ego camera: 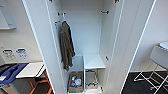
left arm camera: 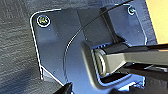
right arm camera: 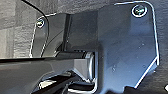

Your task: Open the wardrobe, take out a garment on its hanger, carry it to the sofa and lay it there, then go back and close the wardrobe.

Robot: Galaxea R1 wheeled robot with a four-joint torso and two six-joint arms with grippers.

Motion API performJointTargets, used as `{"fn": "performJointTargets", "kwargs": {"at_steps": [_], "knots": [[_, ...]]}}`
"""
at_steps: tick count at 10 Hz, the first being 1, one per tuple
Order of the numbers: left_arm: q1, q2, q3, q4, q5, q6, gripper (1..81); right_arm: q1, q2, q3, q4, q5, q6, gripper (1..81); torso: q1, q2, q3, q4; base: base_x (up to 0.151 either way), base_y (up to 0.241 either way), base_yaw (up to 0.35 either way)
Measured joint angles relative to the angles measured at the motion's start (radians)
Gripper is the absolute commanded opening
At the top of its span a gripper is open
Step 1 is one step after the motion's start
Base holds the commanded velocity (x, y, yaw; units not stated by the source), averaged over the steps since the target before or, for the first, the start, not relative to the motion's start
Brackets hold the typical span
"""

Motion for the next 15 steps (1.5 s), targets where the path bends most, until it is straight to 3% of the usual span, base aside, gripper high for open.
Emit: {"fn": "performJointTargets", "kwargs": {"at_steps": [15], "knots": [[0.005, 0.003, 0.000, -0.009, -0.006, 0.000, 81.1, -0.005, 0.000, 0.009, -0.001, -0.046, -0.003, 81.1, 0.001, 0.000, 0.000, 0.000, 0.101, 0.000, 0.000]]}}
